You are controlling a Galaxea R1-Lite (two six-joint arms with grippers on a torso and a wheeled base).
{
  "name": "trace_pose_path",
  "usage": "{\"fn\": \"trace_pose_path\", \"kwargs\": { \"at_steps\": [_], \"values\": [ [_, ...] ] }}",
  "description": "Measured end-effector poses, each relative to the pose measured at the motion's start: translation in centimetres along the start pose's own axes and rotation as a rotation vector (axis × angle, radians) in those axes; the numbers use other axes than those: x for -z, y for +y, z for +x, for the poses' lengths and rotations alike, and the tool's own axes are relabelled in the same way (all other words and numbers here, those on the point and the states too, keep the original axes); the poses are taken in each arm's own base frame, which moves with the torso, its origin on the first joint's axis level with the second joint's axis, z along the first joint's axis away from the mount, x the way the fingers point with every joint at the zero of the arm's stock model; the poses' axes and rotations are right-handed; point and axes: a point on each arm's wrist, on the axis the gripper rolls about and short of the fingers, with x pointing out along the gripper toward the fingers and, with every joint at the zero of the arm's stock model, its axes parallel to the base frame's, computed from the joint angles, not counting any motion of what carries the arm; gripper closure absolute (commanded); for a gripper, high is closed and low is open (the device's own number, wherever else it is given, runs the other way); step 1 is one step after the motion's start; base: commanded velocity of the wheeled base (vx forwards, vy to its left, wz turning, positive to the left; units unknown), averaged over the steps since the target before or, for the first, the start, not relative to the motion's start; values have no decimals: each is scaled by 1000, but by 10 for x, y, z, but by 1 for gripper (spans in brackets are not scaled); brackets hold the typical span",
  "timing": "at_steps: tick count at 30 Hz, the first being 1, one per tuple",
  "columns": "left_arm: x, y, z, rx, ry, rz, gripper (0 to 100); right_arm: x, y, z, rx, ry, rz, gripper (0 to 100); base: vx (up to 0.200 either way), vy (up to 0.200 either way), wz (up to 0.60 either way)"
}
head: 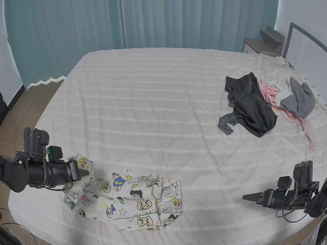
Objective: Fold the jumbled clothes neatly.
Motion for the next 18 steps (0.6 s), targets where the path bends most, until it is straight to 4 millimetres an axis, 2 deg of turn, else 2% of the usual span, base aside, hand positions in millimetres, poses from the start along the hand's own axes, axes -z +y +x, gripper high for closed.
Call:
{"fn": "trace_pose_path", "kwargs": {
  "at_steps": [5, 9, 14, 18],
  "values": [
    [22, -50, 14, 24, 29, 84, 100, 0, 0, 0, 0, 0, 1, 0, 0, 0, 0],
    [37, -82, 30, 29, 11, 106, 100, 0, 0, 0, 0, 0, 0, 0, 0, 0, 0],
    [58, -113, 53, 56, 13, 116, 100, 0, 0, 0, 1, 1, 1, 0, 0, 0, 0],
    [70, -128, 69, 64, 26, 116, 100, 0, -1, 0, 2, 3, 2, 0, 0, 0, 0]
  ]
}}
